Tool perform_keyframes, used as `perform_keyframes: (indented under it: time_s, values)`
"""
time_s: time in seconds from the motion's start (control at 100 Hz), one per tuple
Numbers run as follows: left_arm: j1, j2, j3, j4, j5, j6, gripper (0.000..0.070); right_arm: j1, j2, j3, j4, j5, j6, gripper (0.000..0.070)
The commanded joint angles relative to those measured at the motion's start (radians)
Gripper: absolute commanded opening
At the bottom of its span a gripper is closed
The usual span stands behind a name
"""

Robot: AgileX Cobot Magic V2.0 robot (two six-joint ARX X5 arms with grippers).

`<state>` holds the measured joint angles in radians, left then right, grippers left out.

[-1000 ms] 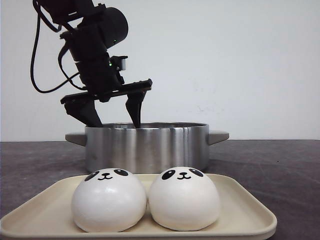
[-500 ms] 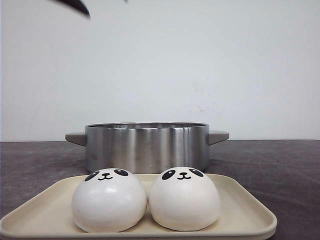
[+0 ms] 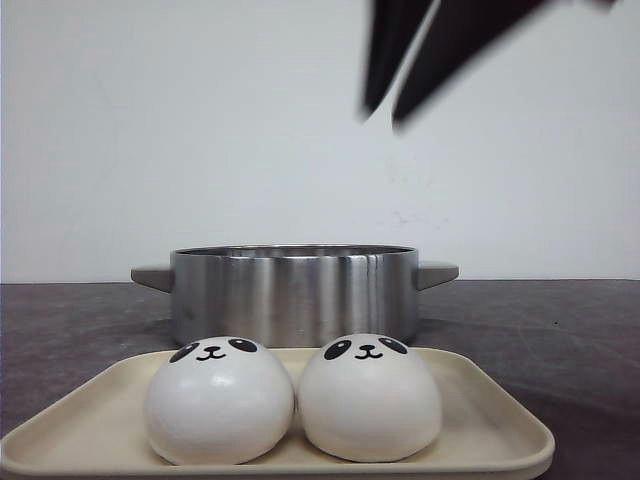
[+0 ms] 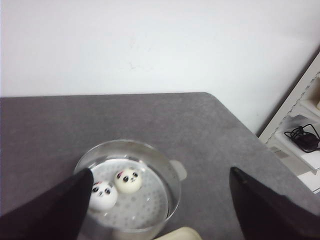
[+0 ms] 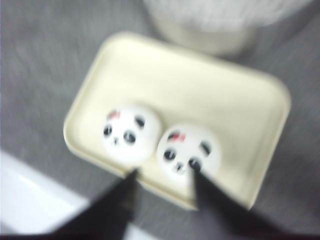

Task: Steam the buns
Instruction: 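Lower the right gripper onto a nearer panda bun and close it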

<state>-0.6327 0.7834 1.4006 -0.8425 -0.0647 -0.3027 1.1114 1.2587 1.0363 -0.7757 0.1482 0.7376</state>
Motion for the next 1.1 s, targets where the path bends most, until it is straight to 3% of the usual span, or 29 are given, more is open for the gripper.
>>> perform_keyframes:
  time_s: [0.0, 0.17, 0.48, 0.57, 0.68, 0.84, 0.88, 0.93, 0.94, 1.09]
  values:
    - [-0.007, -0.012, 0.018, -0.014, -0.017, 0.0, 0.0512, 0.011, 0.049, 0.014, 0.014, -0.033, 0.03, 0.051]
    - [-0.007, -0.052, 0.018, -0.035, -0.019, 0.0, 0.0512, 0.011, 0.187, 0.014, 0.033, -0.069, 0.035, 0.0508]
    - [-0.007, -0.065, 0.018, -0.077, -0.018, -0.001, 0.0512, -0.036, 0.348, 0.014, 0.048, -0.008, 0.032, 0.0472]
    - [-0.007, -0.065, 0.018, -0.086, -0.018, -0.001, 0.0512, -0.051, 0.362, 0.014, 0.07, -0.01, 0.031, 0.0442]
    - [-0.007, -0.065, 0.018, -0.085, -0.018, -0.001, 0.0512, -0.069, 0.374, 0.014, 0.077, -0.018, 0.033, 0.0347]
    - [-0.007, -0.065, 0.018, -0.085, -0.018, -0.001, 0.0512, -0.082, 0.417, 0.014, 0.076, -0.079, 0.033, 0.0338]
    - [-0.007, -0.065, 0.018, -0.085, -0.018, -0.001, 0.0512, -0.082, 0.424, 0.014, 0.074, -0.079, 0.032, 0.0265]
    - [-0.007, -0.065, 0.018, -0.085, -0.018, -0.001, 0.0512, -0.082, 0.431, 0.014, 0.073, -0.08, 0.015, 0.002]
    - [-0.007, -0.065, 0.018, -0.085, -0.018, -0.001, 0.0512, -0.082, 0.432, 0.014, 0.073, -0.079, 0.011, 0.0]
    - [-0.007, -0.065, 0.018, -0.085, -0.018, 0.0, 0.0512, -0.08, 0.391, 0.038, 0.071, -0.036, -0.029, 0.0019]
